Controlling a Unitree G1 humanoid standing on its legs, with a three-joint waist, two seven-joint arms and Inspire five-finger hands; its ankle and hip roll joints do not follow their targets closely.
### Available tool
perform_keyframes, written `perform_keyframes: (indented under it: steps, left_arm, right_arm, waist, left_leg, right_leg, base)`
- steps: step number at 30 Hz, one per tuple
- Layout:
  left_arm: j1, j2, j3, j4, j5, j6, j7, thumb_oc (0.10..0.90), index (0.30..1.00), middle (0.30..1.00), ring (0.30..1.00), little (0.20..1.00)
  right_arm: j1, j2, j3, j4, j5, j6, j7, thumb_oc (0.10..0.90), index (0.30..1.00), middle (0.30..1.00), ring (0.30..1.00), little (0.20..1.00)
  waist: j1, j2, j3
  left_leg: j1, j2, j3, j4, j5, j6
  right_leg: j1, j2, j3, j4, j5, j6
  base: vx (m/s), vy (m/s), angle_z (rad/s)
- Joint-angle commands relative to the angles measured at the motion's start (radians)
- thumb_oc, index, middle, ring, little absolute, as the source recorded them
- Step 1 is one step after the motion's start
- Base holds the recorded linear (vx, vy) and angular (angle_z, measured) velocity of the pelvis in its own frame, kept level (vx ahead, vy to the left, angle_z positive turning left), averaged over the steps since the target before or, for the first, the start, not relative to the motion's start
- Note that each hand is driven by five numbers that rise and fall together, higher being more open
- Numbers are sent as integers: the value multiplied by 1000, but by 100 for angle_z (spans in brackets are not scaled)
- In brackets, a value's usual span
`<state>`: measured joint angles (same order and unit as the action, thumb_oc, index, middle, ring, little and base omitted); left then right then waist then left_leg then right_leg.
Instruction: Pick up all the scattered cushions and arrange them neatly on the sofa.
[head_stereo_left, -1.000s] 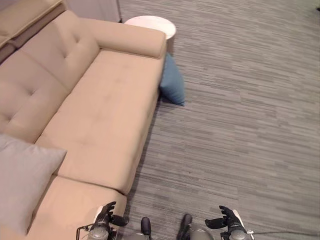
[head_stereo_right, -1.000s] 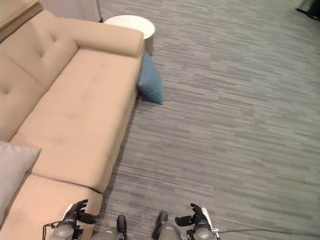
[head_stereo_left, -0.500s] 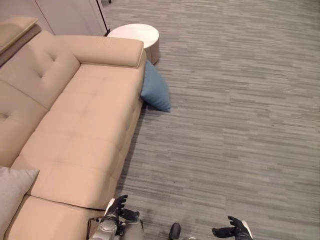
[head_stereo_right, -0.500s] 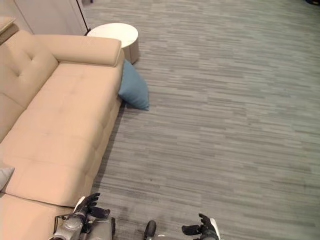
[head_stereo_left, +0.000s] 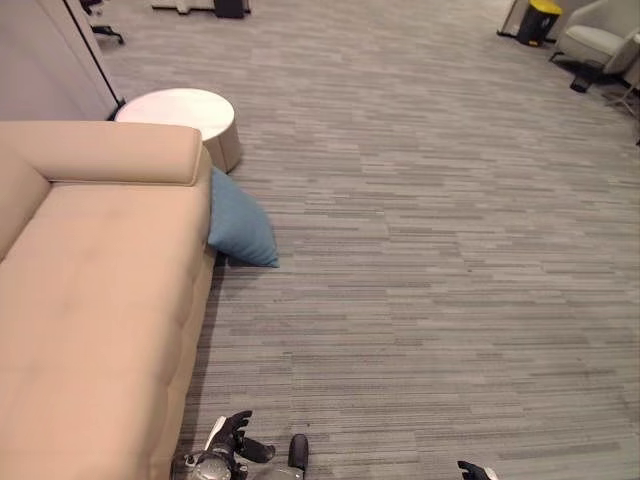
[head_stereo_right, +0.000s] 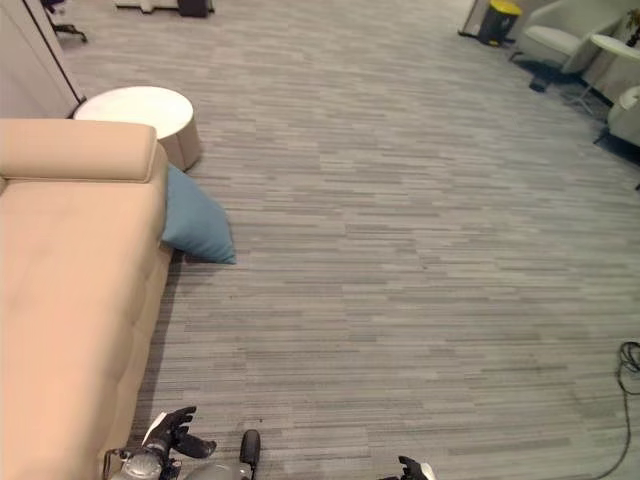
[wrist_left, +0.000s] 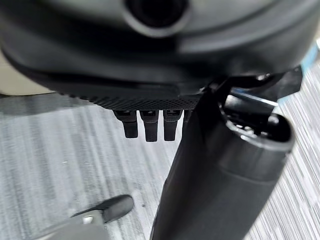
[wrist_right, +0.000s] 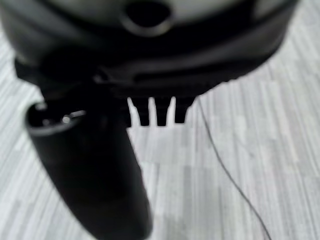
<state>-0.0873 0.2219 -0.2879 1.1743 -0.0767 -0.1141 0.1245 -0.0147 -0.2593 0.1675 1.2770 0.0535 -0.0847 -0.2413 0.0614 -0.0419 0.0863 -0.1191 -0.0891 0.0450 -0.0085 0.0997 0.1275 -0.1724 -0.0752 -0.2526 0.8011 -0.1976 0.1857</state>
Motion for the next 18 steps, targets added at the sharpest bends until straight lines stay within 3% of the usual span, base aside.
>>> perform_keyframes:
  steps: [1, 3, 5, 6, 7, 10, 13, 14, 15, 18]
  left_arm:
    - [-13, 8, 11, -34, 1, -21, 20, 800, 900, 900, 900, 900]
    - [-10, 8, 15, -36, -10, -25, 19, 800, 900, 900, 900, 900]
    - [-7, 7, 20, -25, -6, -28, 17, 800, 900, 900, 900, 900]
    - [-7, 7, 20, -25, -6, -28, 17, 800, 900, 900, 900, 900]
    - [-9, 4, 21, -11, 1, -29, 14, 800, 900, 900, 900, 900]
    - [0, -10, 26, 7, 20, -33, 14, 800, 900, 900, 900, 900]
    - [-4, -17, 21, 7, 24, -30, 12, 800, 900, 900, 900, 900]
    - [-11, -17, 14, -2, 20, -30, 8, 800, 900, 900, 900, 900]
    - [-24, -15, -2, -21, 17, -27, 2, 800, 900, 900, 900, 900]
    - [-35, -16, -11, -31, -1, -26, 5, 800, 900, 900, 900, 900]
  right_arm:
    - [-39, -54, -21, -41, -21, -16, -6, 800, 900, 900, 900, 900]
    - [-45, -59, -10, -38, -23, -17, -3, 800, 900, 900, 900, 900]
    - [-51, -65, -2, -40, -23, -17, 4, 800, 900, 900, 900, 900]
    - [-51, -65, -2, -40, -23, -17, 4, 800, 900, 900, 900, 900]
    - [-49, -71, -1, -38, -17, -16, 5, 800, 900, 900, 900, 900]
    - [-41, -78, 3, -26, -31, -12, 6, 800, 900, 900, 900, 900]
    - [-24, -75, -1, -23, -16, -22, 4, 800, 900, 900, 900, 900]
    - [-20, -75, -2, -28, -4, -27, -1, 800, 900, 900, 900, 900]
    - [-19, -76, -10, -43, 22, -35, -7, 800, 900, 900, 900, 900]
    - [-16, -77, -10, -43, 32, -27, -7, 800, 900, 900, 900, 900]
  waist:
    - [37, 48, 47]
    - [21, 62, 53]
    - [6, 59, 55]
    - [6, 61, 56]
    - [-8, 47, 52]
    - [-16, 46, 34]
    - [-21, 45, 15]
    - [-14, 42, 23]
    - [-6, 30, 44]
    - [5, 18, 56]
  left_leg:
    - [8, 57, 3, 92, -134, -65]
    - [74, 57, -14, 60, -159, -67]
    - [111, 52, -18, 47, -180, -81]
    - [115, 54, -18, 46, -182, -81]
    - [150, 40, -41, 43, -211, -94]
    - [210, 52, -56, 58, -274, -117]
    - [163, 83, -34, 207, -218, -172]
    - [110, 104, -25, 329, -182, -192]
    - [-1, 132, -20, 530, -114, -206]
    - [-79, 135, 4, 593, -112, -189]
  right_leg:
    - [16, -58, 2, -212, 260, 24]
    - [-57, -77, -33, -328, 224, -13]
    - [-81, -78, -32, -457, 211, -26]
    - [-76, -76, -32, -459, 211, -26]
    - [-102, -77, 2, -604, 244, -23]
    - [-84, -80, -11, -679, 280, -20]
    - [1, -44, -34, -738, 261, -52]
    - [37, -34, -35, -758, 249, -72]
    - [87, -21, -34, -794, 232, -105]
    - [138, -13, -35, -815, 195, -126]
  base:
    - [291, 24, 44]
    - [409, -33, 21]
    - [268, -86, -5]
    - [395, -172, -5]
    - [405, -178, 11]
    - [499, -244, 39]
    - [315, -251, 23]
    - [229, -346, 38]
    - [167, -273, 44]
    - [223, -213, 17]
